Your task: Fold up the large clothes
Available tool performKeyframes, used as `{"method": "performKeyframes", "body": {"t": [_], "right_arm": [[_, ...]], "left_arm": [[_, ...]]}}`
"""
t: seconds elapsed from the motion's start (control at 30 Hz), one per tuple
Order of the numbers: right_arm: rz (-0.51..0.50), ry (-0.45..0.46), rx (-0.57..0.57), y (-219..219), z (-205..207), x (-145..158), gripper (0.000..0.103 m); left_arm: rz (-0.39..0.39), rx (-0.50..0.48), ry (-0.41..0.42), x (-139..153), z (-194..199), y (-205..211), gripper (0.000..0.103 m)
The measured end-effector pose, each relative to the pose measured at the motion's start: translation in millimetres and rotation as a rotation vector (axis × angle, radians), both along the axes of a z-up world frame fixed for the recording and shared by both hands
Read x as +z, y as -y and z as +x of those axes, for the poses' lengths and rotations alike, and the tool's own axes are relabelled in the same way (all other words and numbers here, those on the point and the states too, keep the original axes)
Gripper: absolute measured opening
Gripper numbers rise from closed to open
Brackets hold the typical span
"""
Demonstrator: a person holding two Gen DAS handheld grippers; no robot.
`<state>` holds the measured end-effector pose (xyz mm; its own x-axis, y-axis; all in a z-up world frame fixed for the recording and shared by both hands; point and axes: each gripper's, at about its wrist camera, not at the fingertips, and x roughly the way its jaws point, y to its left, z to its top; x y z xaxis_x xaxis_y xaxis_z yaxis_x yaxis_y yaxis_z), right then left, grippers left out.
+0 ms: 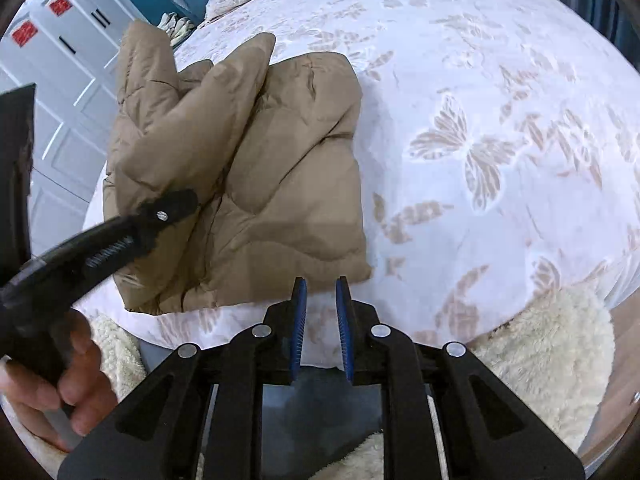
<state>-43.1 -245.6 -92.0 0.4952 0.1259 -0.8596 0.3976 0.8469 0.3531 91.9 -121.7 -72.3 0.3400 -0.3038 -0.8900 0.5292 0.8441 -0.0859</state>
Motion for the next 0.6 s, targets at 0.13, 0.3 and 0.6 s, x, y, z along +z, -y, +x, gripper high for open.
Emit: {"method": "performKeyframes", "body": {"t": [0.13,0.3,0.6], "right_arm": [[-0.005,-0.001,-0.008,7,-5,-5,0.015],[-0.002,-0.002,-0.027,18,-19,3,0.015],[0.002,-0.011,-0.074,23,-26,10,0.015]], "left_arm": [[0.036,-0.026,0.004,-12,-10,12,0.012],[0.089,-0.066,0.022,-26,-24,29,0.012],[0.142,-0.102,0.044,-44,-37,48,0.012]]}}
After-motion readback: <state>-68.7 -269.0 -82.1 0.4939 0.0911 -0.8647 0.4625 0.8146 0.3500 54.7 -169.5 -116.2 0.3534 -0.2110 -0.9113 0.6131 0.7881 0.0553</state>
